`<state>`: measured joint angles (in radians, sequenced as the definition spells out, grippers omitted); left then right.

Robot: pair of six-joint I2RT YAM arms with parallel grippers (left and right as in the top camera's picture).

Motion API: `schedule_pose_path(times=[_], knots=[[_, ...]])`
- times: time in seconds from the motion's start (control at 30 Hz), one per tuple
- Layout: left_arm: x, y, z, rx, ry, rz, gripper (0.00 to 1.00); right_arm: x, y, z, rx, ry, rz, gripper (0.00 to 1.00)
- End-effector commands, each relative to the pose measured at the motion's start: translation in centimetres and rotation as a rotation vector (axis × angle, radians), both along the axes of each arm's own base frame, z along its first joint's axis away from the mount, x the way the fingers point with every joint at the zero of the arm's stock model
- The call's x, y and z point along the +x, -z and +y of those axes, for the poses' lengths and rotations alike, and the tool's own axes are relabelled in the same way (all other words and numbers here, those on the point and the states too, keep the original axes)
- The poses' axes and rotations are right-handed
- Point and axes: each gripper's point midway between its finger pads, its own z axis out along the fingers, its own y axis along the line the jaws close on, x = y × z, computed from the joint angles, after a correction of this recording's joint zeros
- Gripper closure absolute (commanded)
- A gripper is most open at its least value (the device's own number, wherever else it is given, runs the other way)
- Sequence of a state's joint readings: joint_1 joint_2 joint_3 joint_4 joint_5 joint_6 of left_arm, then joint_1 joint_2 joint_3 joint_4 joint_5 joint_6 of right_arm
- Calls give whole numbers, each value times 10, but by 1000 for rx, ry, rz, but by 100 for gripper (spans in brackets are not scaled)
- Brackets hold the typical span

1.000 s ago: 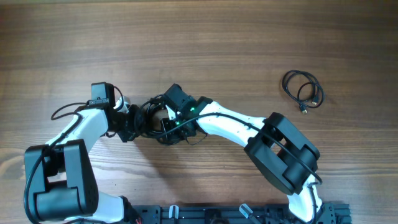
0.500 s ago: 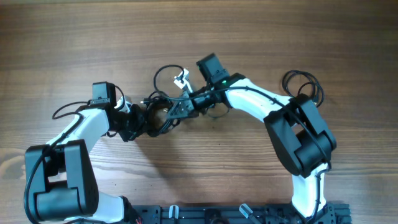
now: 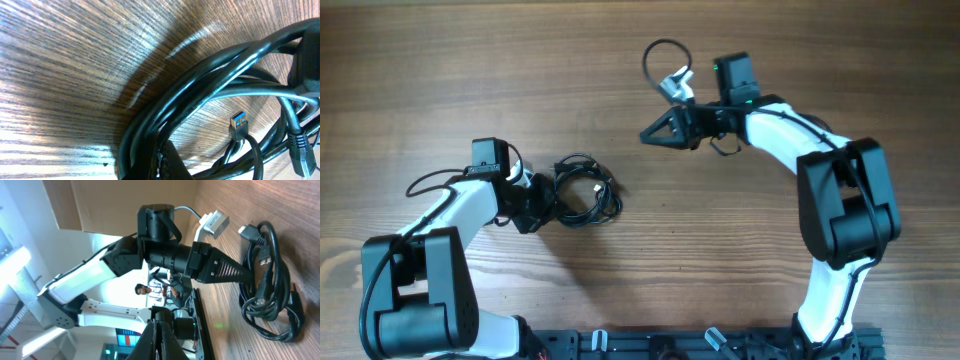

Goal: Untangle cables

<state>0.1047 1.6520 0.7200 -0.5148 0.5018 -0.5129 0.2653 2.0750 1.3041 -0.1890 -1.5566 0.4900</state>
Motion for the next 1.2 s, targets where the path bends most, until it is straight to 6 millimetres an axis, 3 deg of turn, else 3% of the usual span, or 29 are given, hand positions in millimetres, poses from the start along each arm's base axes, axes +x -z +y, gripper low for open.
schedule_pose_path(times=[0.0, 0.17, 0.27, 0.37, 0.47, 0.57, 0.63, 0.7, 0.77, 0.97, 1.17], knots=[[-25, 29, 33, 198, -20, 104, 94, -3, -20, -2, 47, -23, -41, 96], [-24, 29, 33, 198, -20, 100, 91, -11, 6, 19, -87, 1, -29, 96], [-25, 29, 32, 193, -20, 103, 87, -20, 41, 31, -277, 27, -32, 95], [-23, 26, 27, 161, -19, 95, 96, -33, 75, 35, -478, 32, -40, 94], [-8, 7, 15, 75, -12, 67, 91, -43, 100, 28, -639, 31, -50, 92], [3, -13, 13, 55, -7, 55, 88, -49, 112, 21, -732, 31, -39, 92], [10, -29, 14, 56, -7, 46, 80, -52, 120, 16, -793, 30, -40, 86], [14, -39, 14, 56, -6, 39, 57, -54, 125, 15, -836, 27, -53, 77], [15, -46, 9, 31, 35, 11, 45, -55, 129, 15, -868, 28, -73, 72], [12, -49, 1, 5, 80, 1, 43, -56, 134, 16, -906, 28, -100, 64], [9, -44, -25, 68, 197, -18, 43, -50, 142, 8, -966, 61, -104, 62]])
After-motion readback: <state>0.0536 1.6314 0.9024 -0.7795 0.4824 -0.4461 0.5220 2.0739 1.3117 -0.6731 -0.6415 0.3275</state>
